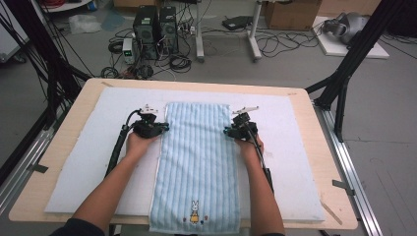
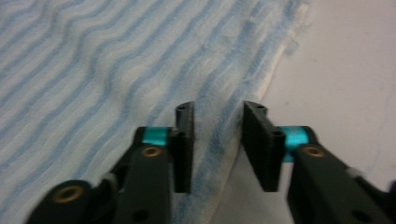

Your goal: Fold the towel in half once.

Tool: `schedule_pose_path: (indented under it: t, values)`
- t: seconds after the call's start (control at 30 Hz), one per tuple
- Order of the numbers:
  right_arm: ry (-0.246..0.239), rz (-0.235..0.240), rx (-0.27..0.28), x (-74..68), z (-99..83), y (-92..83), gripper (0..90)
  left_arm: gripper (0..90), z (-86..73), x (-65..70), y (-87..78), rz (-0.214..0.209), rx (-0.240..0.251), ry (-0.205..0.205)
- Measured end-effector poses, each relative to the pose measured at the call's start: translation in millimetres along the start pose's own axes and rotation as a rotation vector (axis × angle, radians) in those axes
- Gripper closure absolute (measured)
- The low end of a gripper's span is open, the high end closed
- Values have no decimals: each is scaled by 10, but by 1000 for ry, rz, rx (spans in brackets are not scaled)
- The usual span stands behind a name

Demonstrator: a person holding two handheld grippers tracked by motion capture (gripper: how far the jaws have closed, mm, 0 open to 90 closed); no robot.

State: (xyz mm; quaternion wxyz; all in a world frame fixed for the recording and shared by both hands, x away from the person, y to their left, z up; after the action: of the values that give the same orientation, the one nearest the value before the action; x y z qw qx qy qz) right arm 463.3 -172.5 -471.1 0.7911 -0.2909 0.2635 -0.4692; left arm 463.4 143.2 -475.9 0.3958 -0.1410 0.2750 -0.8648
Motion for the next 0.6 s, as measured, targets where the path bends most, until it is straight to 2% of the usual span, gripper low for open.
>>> schedule_pose_path:
  t: [0.1,0.17,0.2,0.23,0.27,0.3,0.33,0.47,0.5,0.6]
  values:
    - [-25,29,-16,-33,8,-2,847,870,-2,-9,-6,-5,-7,2]
    - [-47,7,-21,-64,21,3,860,871,0,-9,-2,-5,1,-14]
    - [-58,-16,-20,-62,27,4,863,872,-2,-41,-7,-2,1,-38]
    - [-58,-16,-20,-62,27,4,863,872,-2,-41,-7,-2,1,-38]
    - [-49,-36,-10,-28,37,12,864,873,-2,-84,-9,-6,5,-77]
    - [-34,-45,-2,-10,45,15,864,872,-2,-84,-9,-6,5,-77]
    - [-28,-47,8,13,58,23,864,873,30,-112,-2,-12,29,-114]
    - [-23,-70,37,37,107,24,864,873,116,-151,6,-17,62,-139]
    - [-19,-58,61,41,129,6,864,873,134,-179,1,-30,69,-150]
    - [-9,-30,73,52,133,-29,863,872,136,-190,-24,-46,80,-159]
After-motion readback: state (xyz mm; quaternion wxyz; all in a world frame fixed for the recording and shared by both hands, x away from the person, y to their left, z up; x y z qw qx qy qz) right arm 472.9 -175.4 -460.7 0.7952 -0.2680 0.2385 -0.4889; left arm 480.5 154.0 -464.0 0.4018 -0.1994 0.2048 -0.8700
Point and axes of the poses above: each handheld gripper's, and its own axes: y roughly forward along the jaws, z roughly out of its top, x roughly to its right, the point moved 4 cm from there along y, roughly forward along the jaws, and after that the axes turned 8 degrees about y, right-handed, at the moved point
